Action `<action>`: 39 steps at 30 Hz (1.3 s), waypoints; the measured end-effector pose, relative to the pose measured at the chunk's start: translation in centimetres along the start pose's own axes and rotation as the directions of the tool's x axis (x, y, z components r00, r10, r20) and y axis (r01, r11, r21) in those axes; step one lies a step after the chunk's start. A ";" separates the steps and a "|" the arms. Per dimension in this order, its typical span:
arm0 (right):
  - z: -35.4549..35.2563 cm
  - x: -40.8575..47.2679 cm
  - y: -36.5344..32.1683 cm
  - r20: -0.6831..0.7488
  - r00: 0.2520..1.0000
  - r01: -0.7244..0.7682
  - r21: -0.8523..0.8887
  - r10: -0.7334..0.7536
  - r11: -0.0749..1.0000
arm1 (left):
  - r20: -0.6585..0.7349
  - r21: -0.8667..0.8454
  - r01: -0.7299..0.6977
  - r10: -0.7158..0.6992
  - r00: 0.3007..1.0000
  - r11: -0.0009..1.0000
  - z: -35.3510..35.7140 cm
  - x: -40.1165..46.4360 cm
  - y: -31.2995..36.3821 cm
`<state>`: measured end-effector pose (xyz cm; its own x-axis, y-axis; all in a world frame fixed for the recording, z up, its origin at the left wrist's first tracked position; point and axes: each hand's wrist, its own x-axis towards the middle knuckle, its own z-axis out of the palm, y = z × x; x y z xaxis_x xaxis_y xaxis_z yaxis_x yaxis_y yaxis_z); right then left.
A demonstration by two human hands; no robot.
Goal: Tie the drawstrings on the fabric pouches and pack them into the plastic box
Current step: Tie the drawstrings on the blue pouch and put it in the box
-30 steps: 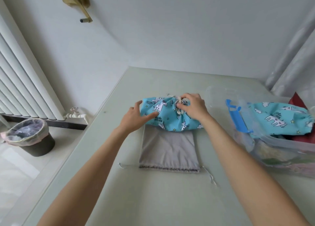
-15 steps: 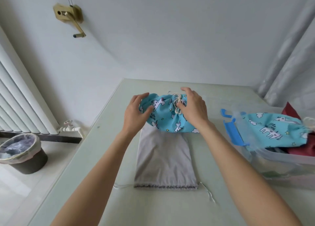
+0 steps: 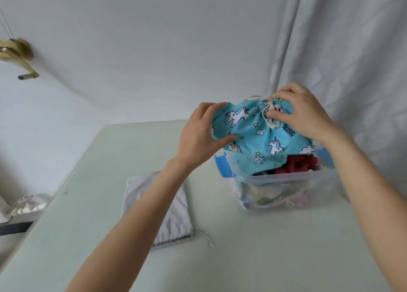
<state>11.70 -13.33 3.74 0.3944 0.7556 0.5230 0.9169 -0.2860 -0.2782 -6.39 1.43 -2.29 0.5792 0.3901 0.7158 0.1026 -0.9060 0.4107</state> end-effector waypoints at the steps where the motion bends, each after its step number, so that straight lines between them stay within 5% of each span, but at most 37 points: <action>1: -0.5 0.0 1.3 0.001 1.000 -0.007 -0.010 0.007 1.000 | 0.013 0.003 -0.011 0.011 1.000 1.000 0.9 0.3 0.8; 4: -1.0 0.0 4.7 0.051 0.999 -0.008 -0.014 0.009 1.000 | 0.044 0.024 0.011 -0.012 0.999 1.000 3.0 0.4 2.2; 9: 1.6 -1.7 8.8 0.310 0.951 0.051 -0.085 -0.022 0.995 | 0.140 0.428 0.069 -0.141 0.980 0.901 4.8 0.3 2.4; 11: 2.4 -2.4 9.3 0.299 0.946 0.166 -0.115 -0.125 0.979 | 0.231 0.358 0.042 -0.133 0.964 0.933 4.7 0.7 2.4; 15: 1.2 -2.5 10.0 0.311 0.915 0.289 -0.054 -0.259 0.956 | 0.572 0.046 -0.050 0.015 0.820 0.998 6.2 2.6 3.1; 20: 1.1 -1.9 11.5 0.691 0.707 0.261 -0.060 -0.148 0.964 | 0.793 0.180 -0.103 -0.083 0.604 0.978 8.8 4.3 2.3; 24: 2.9 -1.6 12.2 0.769 0.636 0.091 0.003 -0.060 0.996 | 0.832 0.214 -0.137 -0.107 0.544 0.967 10.1 5.0 1.9; 30: 4.9 -1.7 13.1 0.792 0.611 0.045 -0.011 -0.019 0.999 | 0.834 0.239 -0.191 -0.101 0.542 0.952 11.5 4.5 1.3; 33: 4.1 -1.6 12.9 0.736 0.674 0.100 -0.002 -0.066 0.995 | 0.825 0.275 -0.219 -0.113 0.554 0.936 11.3 4.4 1.5; 39: 1.2 -2.1 11.1 0.549 0.827 0.062 0.122 -0.119 0.991 | 0.671 0.361 -0.309 -0.015 0.741 0.880 9.4 3.6 2.4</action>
<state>21.01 -17.41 -1.40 0.1837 0.9827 0.0232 0.9253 -0.1649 -0.3416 3.52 -0.86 -4.04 0.9704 0.1927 0.1455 0.2036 -0.9770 -0.0640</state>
